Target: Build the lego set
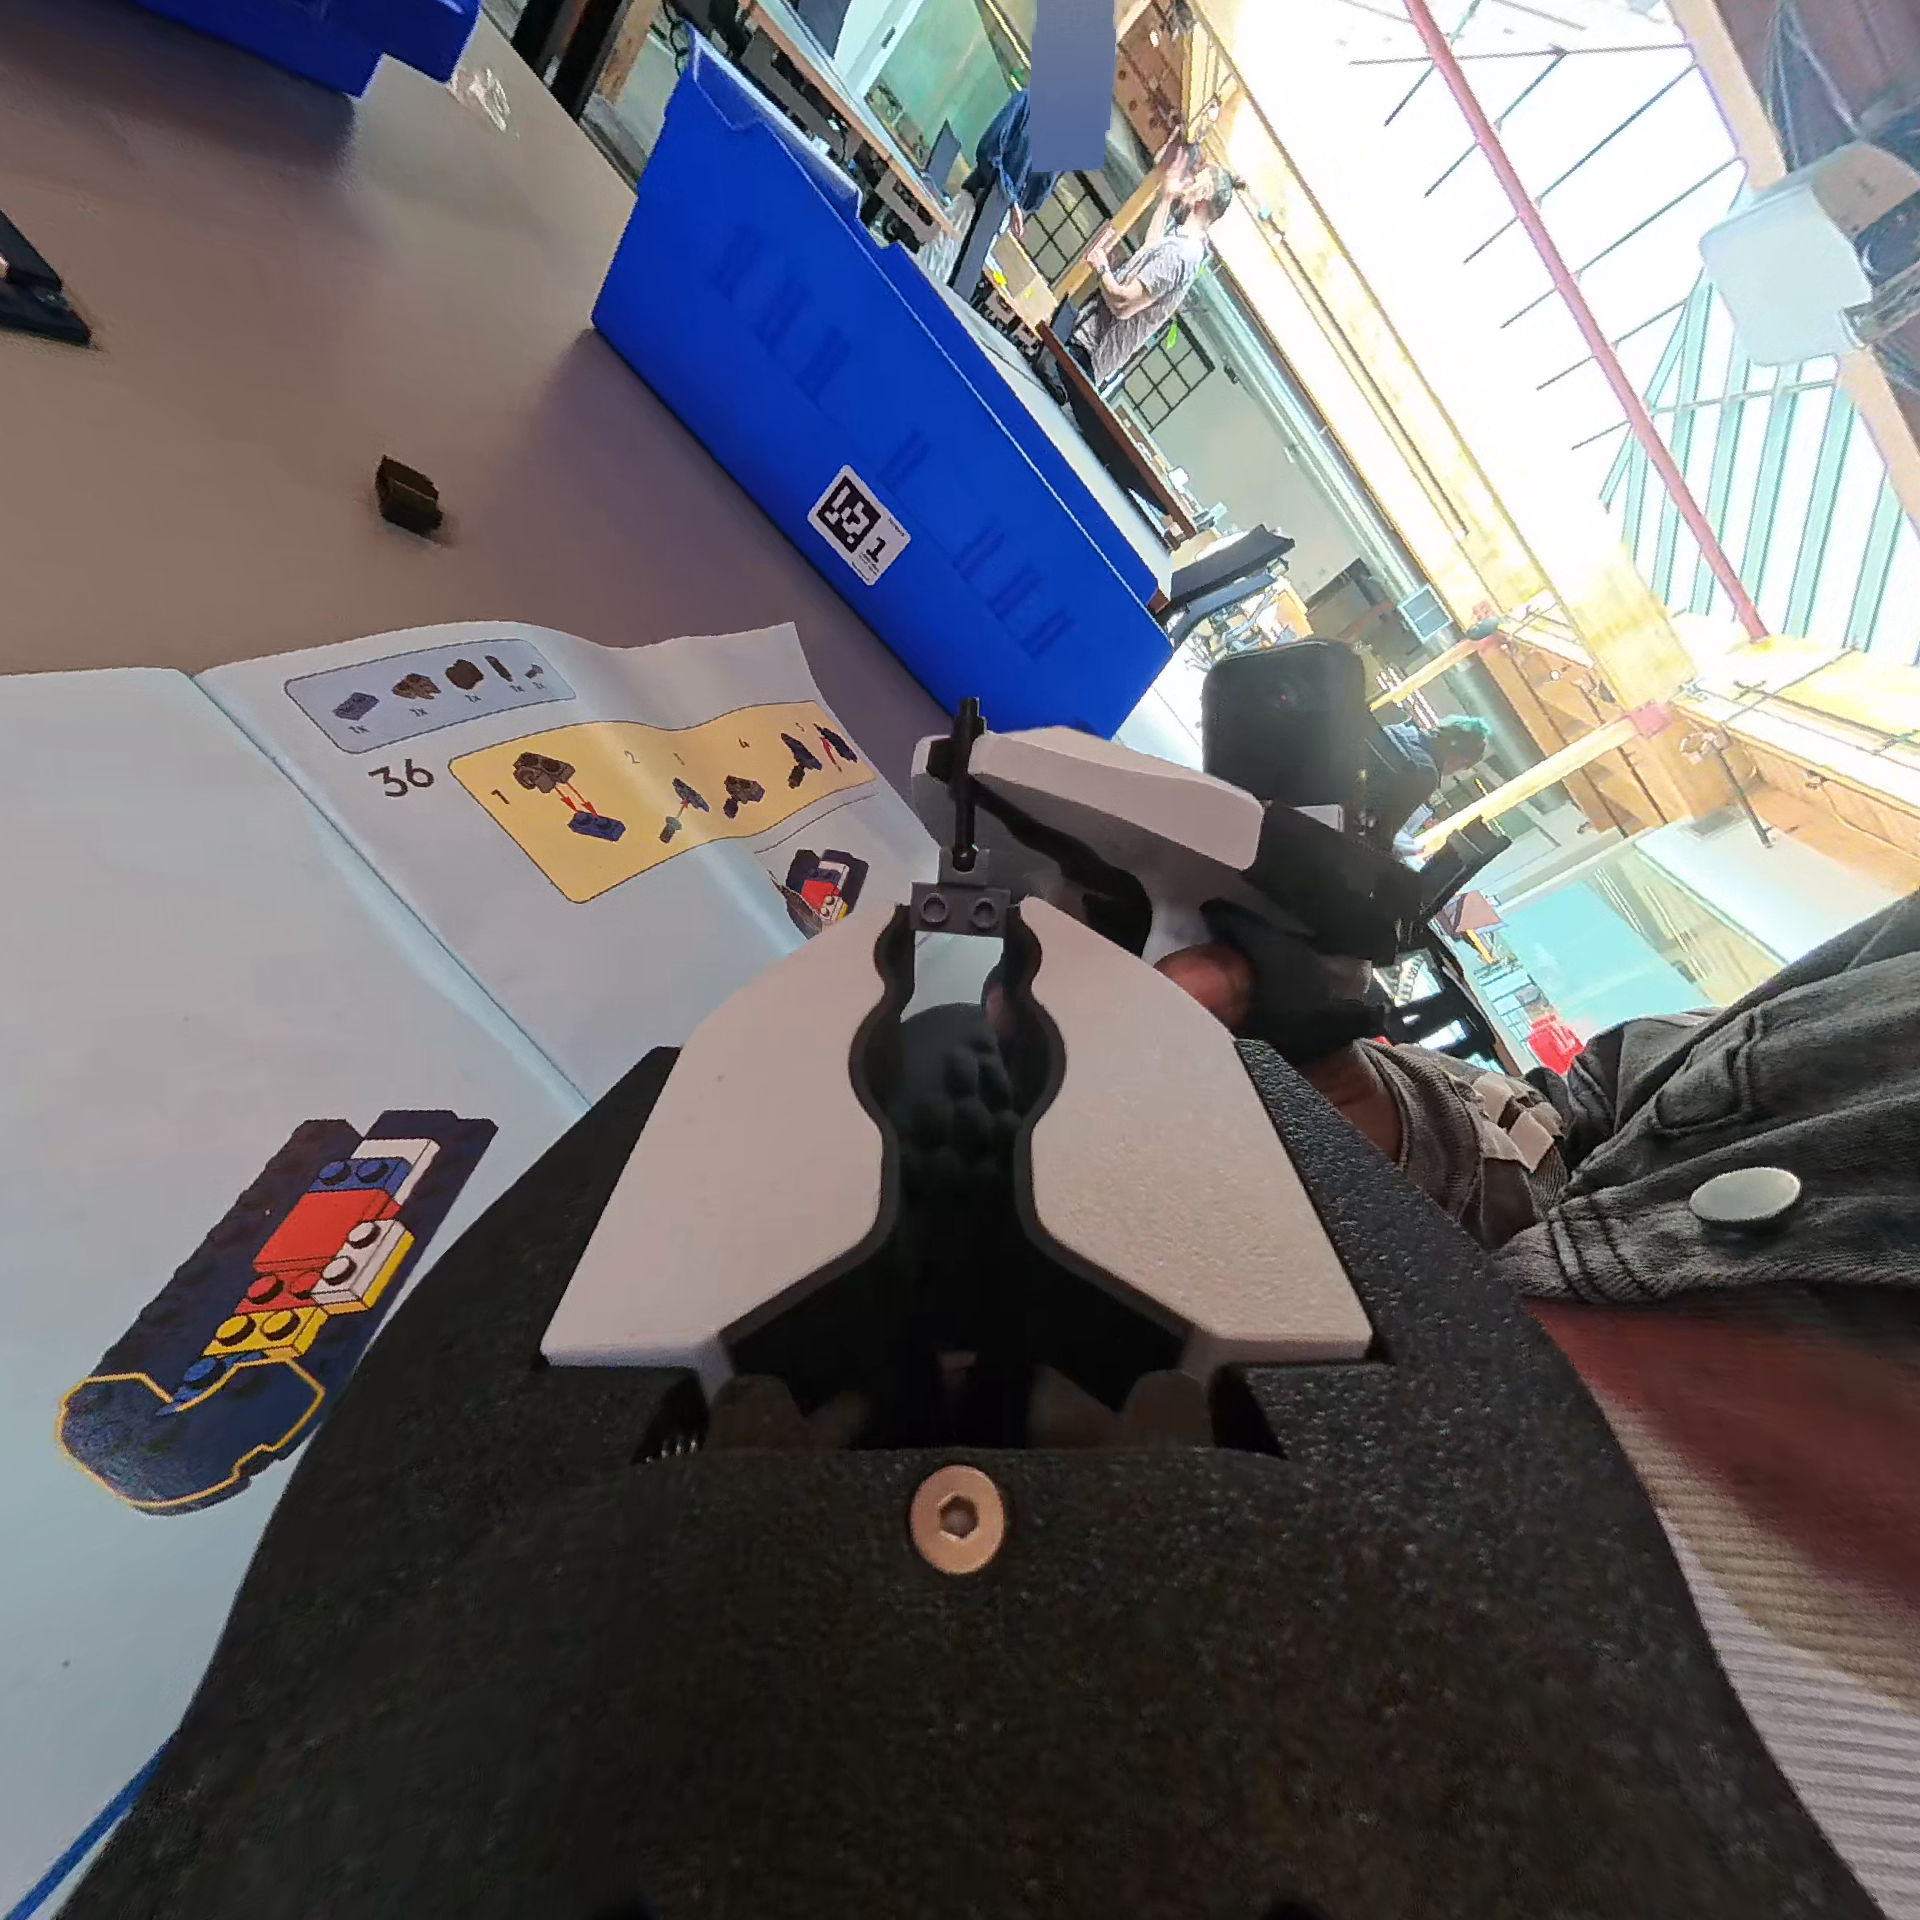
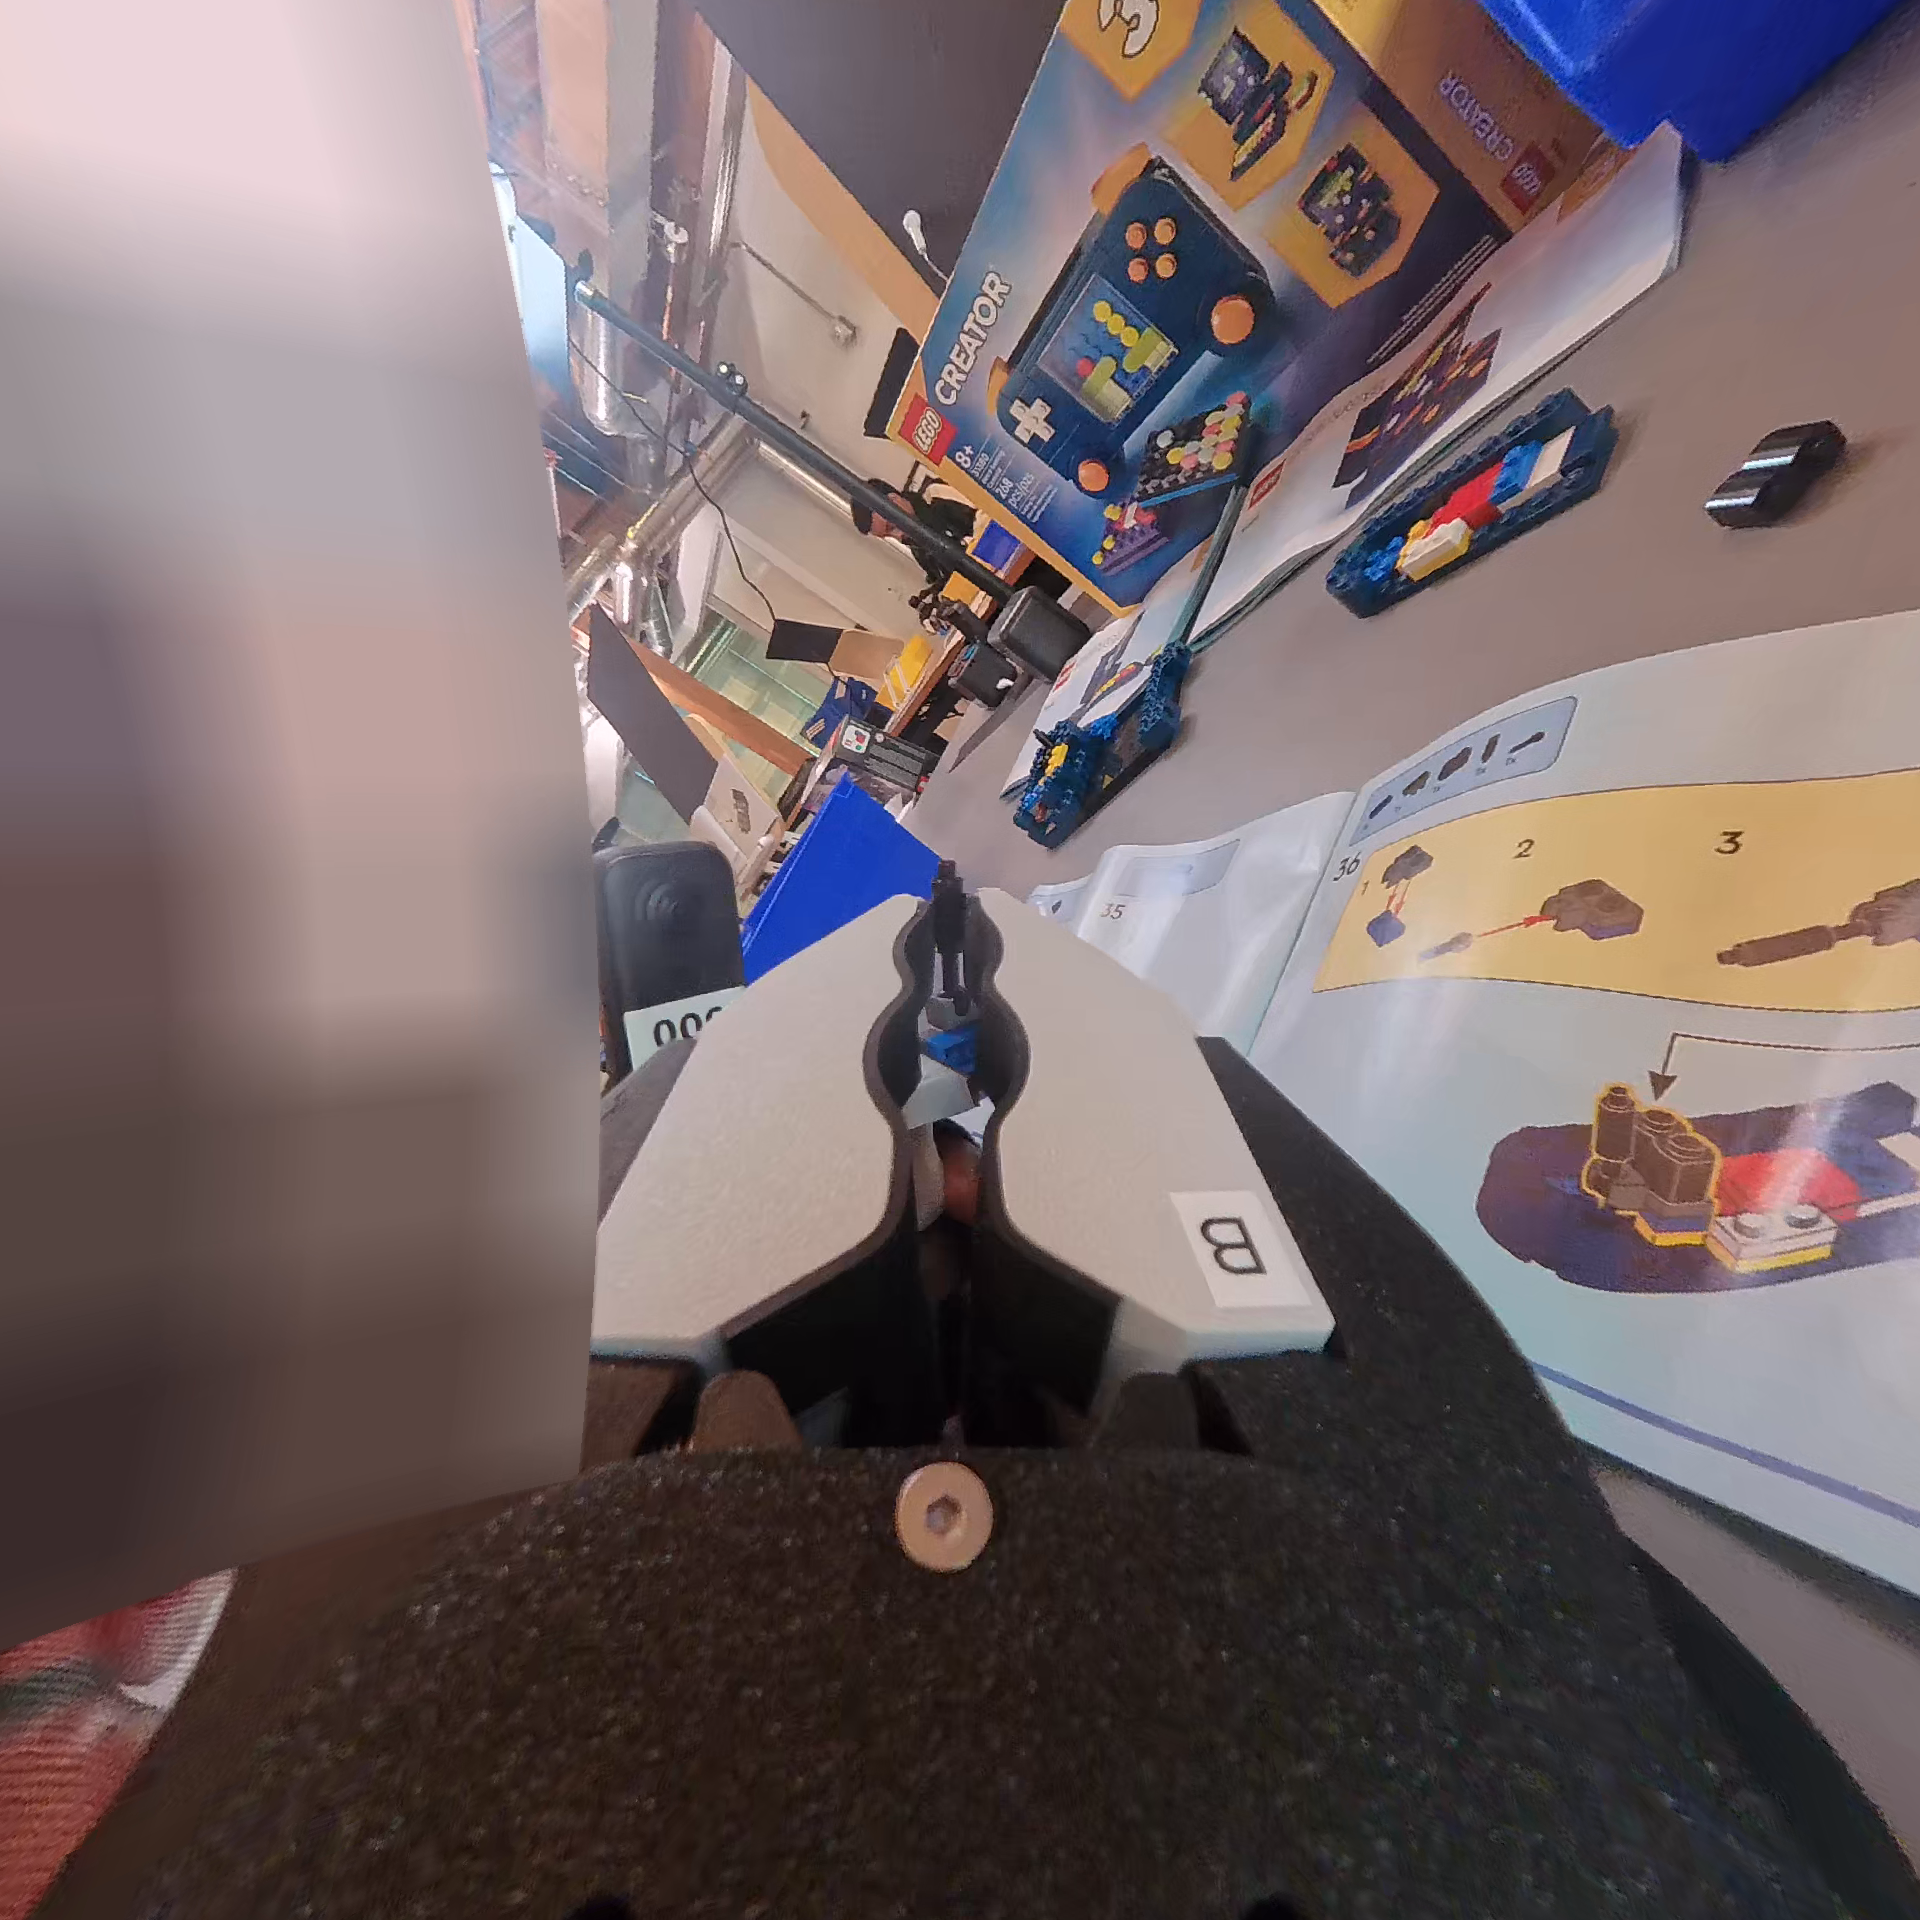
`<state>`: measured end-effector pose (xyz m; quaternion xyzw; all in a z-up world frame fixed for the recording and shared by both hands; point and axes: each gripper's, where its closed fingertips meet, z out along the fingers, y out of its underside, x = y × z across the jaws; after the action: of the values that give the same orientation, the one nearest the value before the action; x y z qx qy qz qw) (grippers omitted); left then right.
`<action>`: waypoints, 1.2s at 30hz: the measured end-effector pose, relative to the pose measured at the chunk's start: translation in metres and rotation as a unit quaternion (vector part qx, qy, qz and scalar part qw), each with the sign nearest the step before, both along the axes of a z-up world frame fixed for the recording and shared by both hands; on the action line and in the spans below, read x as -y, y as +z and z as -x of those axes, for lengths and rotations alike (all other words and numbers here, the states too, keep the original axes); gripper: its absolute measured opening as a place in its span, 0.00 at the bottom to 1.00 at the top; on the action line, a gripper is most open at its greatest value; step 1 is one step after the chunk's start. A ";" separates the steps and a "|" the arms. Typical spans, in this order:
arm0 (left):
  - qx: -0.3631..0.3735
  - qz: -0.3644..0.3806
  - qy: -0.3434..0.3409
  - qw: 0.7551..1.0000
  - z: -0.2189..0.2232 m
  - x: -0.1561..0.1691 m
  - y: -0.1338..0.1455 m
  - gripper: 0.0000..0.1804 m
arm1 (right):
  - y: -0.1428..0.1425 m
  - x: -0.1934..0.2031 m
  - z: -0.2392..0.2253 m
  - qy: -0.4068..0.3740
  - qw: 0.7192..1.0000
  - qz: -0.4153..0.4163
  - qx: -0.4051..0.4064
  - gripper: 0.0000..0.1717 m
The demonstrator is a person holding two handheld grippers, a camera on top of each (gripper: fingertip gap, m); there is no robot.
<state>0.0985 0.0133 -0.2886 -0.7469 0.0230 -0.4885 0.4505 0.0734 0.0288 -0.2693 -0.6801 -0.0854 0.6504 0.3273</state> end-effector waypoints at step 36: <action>-0.049 -0.029 -0.049 0.997 -0.009 0.009 -0.003 0.09 | 0.005 0.005 -0.009 0.072 0.995 -0.052 0.049 0.25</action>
<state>0.1077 0.0040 -0.2919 -0.7543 0.0957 -0.4723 0.4459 0.0823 0.0242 -0.2643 -0.6852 -0.1838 0.6332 0.3095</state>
